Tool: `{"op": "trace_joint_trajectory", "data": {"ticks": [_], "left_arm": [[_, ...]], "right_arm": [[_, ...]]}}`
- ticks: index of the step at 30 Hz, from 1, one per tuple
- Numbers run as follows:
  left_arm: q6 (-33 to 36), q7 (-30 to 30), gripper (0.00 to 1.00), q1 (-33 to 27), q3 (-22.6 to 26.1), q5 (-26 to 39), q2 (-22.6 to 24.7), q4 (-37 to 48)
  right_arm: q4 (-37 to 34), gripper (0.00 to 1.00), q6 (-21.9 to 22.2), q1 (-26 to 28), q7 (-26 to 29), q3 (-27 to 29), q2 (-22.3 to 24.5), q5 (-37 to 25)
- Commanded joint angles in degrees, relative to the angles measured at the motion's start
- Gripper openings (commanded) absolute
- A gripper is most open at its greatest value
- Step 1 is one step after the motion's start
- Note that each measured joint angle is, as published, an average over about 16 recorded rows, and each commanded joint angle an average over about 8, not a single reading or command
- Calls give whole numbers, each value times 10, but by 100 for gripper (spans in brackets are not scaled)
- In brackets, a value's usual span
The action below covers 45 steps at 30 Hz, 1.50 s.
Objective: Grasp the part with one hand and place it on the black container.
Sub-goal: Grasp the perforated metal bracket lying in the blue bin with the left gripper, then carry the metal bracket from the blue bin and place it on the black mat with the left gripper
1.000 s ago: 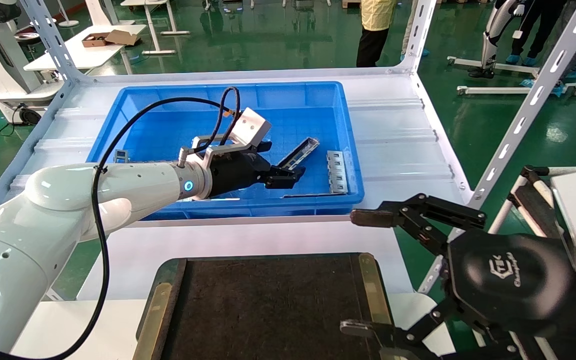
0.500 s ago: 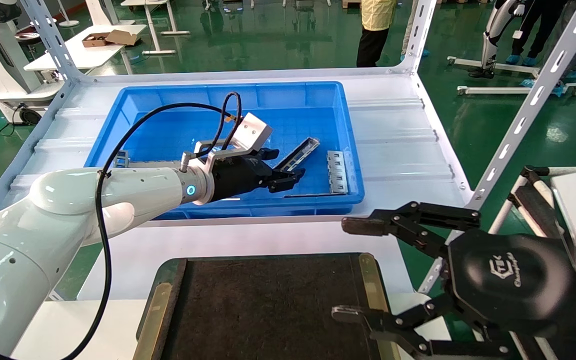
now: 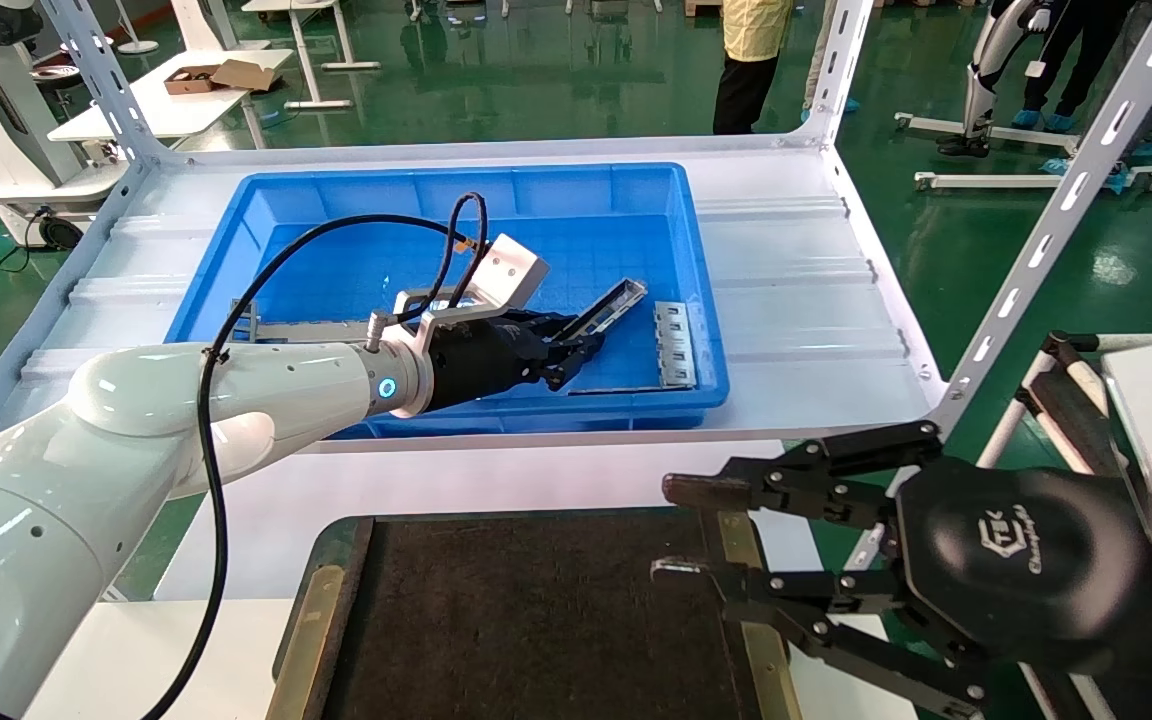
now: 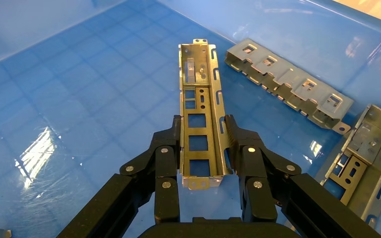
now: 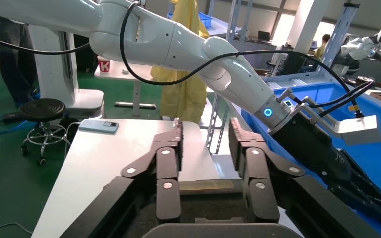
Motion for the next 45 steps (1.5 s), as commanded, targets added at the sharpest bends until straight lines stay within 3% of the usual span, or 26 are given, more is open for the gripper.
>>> {"op": "trace_joint_trajectory", "data": {"ticks": [1,29,36,45], "left_arm": [[-1,0,0,0,5,-4,0,0],[-50,22,0,-49,34,-87,-3,-13],[40,31,0,-63,22,-124,-20,-18],[274,70,0,-33,-13,-196,-80,-46]], "right_arm": [[0,0,0,0,0,0,0,0],[0,0,0,0,0,-1,0,0],[0,0,0,0,0,-1,0,1],[0,0,0,0,0,-1,0,1]]}}
